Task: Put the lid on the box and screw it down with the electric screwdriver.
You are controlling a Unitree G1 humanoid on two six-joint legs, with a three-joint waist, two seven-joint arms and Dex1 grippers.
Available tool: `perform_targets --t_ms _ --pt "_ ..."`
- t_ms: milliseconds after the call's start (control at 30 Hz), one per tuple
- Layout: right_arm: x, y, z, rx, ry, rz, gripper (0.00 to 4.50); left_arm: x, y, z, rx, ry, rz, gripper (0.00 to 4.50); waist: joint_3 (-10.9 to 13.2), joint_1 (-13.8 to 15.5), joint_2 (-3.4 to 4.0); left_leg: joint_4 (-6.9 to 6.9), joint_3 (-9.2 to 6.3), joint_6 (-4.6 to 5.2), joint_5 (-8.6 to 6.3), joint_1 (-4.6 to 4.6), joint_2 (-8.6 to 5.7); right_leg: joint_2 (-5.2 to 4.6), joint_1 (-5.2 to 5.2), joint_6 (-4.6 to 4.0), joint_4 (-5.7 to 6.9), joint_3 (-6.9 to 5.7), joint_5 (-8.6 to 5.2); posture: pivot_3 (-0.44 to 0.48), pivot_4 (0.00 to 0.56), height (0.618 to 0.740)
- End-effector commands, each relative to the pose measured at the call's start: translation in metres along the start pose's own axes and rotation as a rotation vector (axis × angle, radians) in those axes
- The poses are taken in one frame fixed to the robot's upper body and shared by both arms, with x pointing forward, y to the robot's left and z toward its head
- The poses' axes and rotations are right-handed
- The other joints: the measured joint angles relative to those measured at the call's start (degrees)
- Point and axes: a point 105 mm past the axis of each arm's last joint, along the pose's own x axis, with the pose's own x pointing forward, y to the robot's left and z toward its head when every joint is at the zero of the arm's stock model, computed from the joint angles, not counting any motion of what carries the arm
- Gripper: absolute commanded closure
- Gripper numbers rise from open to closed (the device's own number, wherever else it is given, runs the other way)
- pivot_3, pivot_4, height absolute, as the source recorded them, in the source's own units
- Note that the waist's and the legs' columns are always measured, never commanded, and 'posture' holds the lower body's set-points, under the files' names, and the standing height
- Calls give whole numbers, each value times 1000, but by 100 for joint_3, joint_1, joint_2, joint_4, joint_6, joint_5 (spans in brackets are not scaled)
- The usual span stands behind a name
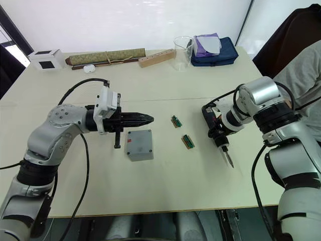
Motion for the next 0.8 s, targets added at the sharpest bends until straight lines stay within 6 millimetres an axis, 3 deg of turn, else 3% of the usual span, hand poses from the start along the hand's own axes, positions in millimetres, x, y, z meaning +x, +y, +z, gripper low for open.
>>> perform_targets --t_ms 33,100,167,300,367,600,800 --pt "-58 19 33 -136 -284 22 2402 -11 4 6 39 13 18 4500 7 22 12 -1 0 0 0 -8 0 -1 -8 0 1 -1 0 0 150 736" --pt "-70 34 42 -195 -407 55 2402 -13 5 4 39 29 18 4500 7 31 11 -3 0 0 0 -19 -1 -3 -19 0 0 -1 0 0 150 736" --pt "-92 61 64 -306 -735 77 2402 -15 8 -6 29 71 19 4500 1 20 2 -7 0 0 0 -19 -2 -4 -17 0 -7 -1 0 0 150 736" --pt "-127 122 67 -499 -1229 170 2402 -22 12 -23 11 144 16 4500 5 4 9 -16 -1 0 0 -11 0 -1 -13 1 -6 -2 0 0 150 736" --pt "-135 132 65 -478 -1430 156 2402 -25 11 -26 -3 155 6 4500 5 12 7 -17 -4 0 0 -11 0 -2 -16 1 0 -5 0 0 150 736" --pt "-109 154 42 -456 -1572 286 2402 -34 -5 -49 -89 206 -46 4500 -1 70 -2 1 -2 -3 2 -12 -9 -17 5 14 -15 -7 8 0 150 736" --pt "-97 168 40 -436 -1587 332 2402 -34 -9 -74 -156 242 -27 4500 0 -1 0 -1 -3 -3 2 -4 -3 -7 3 13 -6 -5 8 0 150 736"
